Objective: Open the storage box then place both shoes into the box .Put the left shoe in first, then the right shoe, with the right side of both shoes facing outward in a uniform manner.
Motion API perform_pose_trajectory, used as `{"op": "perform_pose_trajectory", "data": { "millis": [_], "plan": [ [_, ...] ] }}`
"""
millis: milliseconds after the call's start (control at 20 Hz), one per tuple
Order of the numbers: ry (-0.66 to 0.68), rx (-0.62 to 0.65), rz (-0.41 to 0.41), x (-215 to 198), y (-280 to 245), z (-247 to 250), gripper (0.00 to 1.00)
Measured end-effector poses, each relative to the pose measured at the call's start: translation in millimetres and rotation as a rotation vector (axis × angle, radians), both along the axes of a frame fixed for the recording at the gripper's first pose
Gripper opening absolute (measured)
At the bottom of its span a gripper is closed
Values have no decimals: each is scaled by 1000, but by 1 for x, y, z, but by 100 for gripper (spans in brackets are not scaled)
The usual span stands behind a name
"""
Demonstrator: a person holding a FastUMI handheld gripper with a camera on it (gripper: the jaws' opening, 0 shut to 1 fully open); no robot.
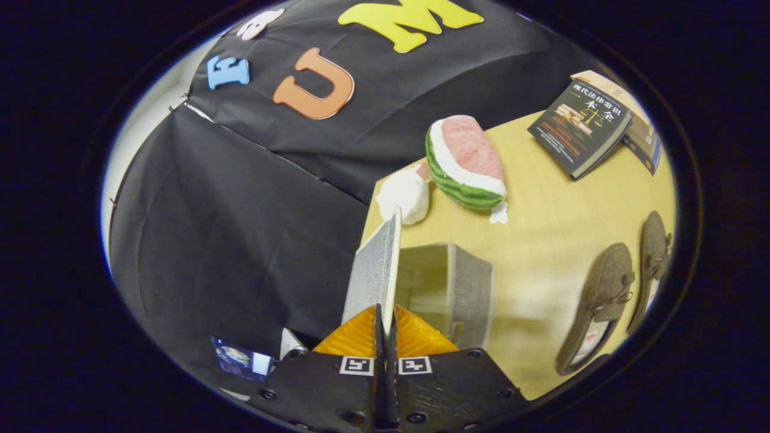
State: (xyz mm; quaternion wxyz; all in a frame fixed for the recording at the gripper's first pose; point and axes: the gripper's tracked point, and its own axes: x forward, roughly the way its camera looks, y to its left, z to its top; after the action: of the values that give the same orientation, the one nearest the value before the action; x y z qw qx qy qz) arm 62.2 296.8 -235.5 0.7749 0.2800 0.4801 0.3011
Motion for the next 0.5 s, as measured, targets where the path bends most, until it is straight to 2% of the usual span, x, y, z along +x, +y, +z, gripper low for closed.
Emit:
{"op": "perform_pose_trajectory", "data": {
  "millis": [250, 500],
  "plan": [
    [-23, 39, 40, -12, 51, 53, 0],
    [-36, 31, 84, -20, 117, 70, 0]
  ]
}}
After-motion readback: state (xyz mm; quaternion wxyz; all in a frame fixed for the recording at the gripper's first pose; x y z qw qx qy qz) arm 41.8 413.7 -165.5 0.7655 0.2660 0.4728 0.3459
